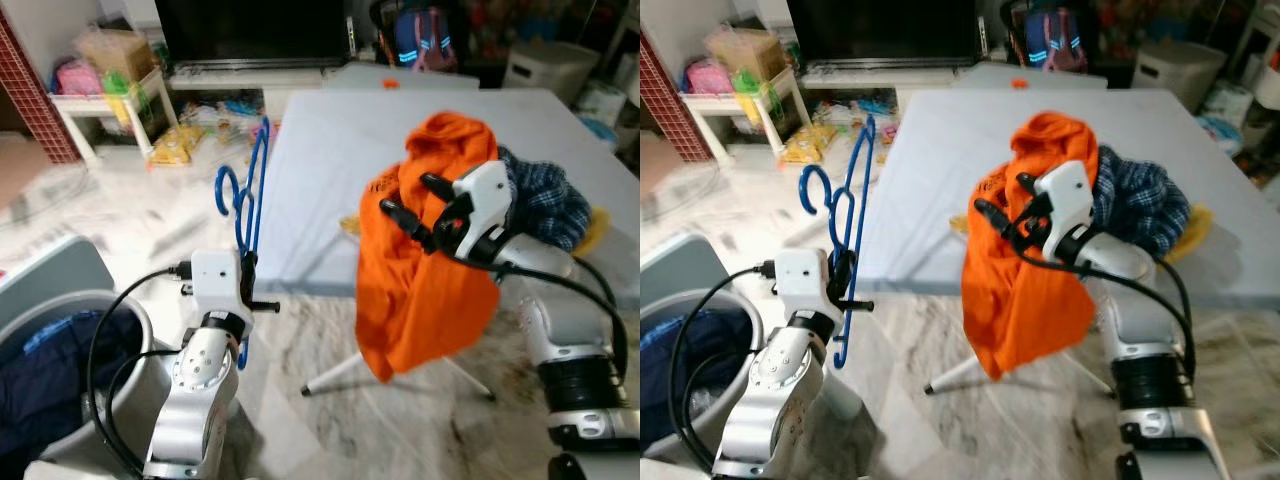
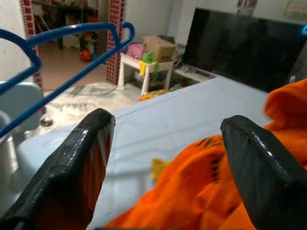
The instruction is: Hang hanger
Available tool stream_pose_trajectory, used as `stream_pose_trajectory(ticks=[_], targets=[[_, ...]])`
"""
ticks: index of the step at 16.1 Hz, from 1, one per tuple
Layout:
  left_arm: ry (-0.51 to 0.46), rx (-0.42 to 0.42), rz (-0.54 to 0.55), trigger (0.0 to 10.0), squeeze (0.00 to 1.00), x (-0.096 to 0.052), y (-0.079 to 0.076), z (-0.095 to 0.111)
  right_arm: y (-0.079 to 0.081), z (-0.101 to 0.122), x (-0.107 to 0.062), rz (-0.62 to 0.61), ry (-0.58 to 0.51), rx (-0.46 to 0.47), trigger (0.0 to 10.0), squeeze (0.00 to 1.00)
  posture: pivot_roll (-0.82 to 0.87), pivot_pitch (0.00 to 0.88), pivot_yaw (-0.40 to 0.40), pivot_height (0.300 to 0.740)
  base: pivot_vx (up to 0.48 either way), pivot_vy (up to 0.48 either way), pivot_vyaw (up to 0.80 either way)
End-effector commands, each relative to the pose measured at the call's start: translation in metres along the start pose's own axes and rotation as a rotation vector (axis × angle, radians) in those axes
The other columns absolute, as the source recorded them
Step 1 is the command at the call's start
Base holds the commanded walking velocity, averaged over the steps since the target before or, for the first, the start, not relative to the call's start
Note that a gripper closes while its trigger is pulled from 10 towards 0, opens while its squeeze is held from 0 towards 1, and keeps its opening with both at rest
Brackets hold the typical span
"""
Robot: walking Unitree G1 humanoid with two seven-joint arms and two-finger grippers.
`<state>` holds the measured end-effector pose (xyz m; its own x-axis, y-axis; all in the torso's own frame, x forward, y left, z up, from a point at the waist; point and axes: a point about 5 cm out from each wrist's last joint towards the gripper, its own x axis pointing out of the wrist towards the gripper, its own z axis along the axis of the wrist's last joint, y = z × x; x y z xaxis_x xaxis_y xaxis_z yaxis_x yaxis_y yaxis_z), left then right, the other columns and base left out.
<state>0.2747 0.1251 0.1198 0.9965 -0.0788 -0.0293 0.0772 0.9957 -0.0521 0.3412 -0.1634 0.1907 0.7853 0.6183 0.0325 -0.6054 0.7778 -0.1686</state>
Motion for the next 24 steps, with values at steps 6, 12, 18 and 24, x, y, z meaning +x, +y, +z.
stream_pose_trajectory(ticks=[6, 12, 18, 24], targets=[[0.002, 0.013, 0.004, 10.0, 0.0, 0.003, 0.003, 0.001, 0.001, 0.003, 0.002, 0.009, -0.002, -0.012, 10.0, 0.0, -0.11, 0.0, 0.02, 0.74, -0.309, 0.0, 0.0], [0.021, 0.01, 0.0, 10.0, 0.0, 0.004, 0.003, -0.002, -0.001, 0.001, 0.001, -0.021, -0.011, -0.062, 10.0, 0.0, -0.12, 0.0, 0.019, 0.74, -0.214, 0.0, 0.0], [0.136, 0.024, -0.072, 10.0, 0.0, 0.006, 0.004, -0.018, 0.003, -0.006, -0.003, 0.006, 0.002, -0.068, 10.0, 0.0, -0.12, 0.0, 0.019, 0.74, 0.0, 0.0, 0.0], [0.312, 0.131, -0.269, 10.0, 0.0, 0.004, 0.007, -0.038, 0.015, -0.017, -0.015, 0.171, 0.055, -0.13, 10.0, 0.0, -0.13, 0.0, 0.022, 0.74, 0.0, 0.0, 0.0]])
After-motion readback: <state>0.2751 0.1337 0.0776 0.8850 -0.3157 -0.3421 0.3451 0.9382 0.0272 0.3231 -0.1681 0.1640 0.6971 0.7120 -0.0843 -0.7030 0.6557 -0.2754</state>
